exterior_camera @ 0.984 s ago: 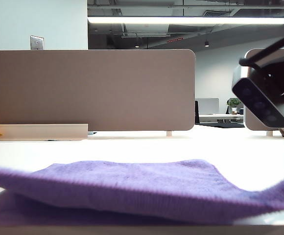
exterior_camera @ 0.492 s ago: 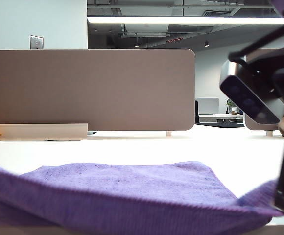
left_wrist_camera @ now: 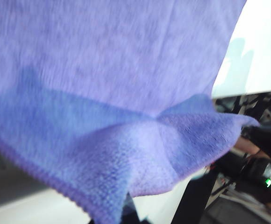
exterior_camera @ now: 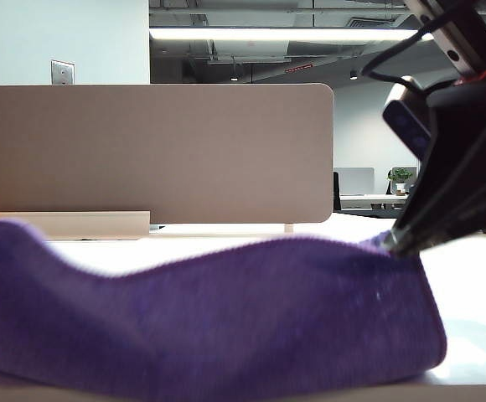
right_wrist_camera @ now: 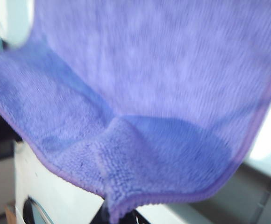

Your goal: Fold the bottom of the cloth upward, then fold it vertically to form a square shape.

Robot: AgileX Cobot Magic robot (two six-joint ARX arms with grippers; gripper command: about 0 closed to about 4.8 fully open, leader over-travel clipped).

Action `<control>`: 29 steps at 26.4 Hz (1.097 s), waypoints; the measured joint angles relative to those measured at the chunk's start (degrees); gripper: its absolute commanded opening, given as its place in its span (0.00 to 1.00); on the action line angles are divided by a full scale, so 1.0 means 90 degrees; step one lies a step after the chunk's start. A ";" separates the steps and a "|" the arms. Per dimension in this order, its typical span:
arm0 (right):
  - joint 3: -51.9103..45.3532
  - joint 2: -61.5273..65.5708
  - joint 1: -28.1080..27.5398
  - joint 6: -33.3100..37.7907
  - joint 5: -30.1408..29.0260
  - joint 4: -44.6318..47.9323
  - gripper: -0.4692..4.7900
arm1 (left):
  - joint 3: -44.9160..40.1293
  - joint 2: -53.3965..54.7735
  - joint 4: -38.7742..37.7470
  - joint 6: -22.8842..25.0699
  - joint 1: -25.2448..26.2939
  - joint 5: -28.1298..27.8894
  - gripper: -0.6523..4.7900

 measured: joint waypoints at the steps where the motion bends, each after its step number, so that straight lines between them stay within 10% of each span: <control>1: 0.0024 0.0002 -0.0092 0.0000 -0.0041 0.0044 0.08 | 0.0000 0.0027 0.0134 -0.0102 0.0000 0.0000 0.11; 14: 0.0066 0.0010 -0.0707 0.0877 -0.0277 0.1549 0.08 | 0.0005 0.1112 0.2378 -0.1515 0.0046 0.0729 0.11; 29: 0.0104 0.1090 -0.1200 0.1426 -0.0138 0.2807 0.08 | 0.0981 0.2220 0.2623 -0.1501 0.1039 0.0612 0.11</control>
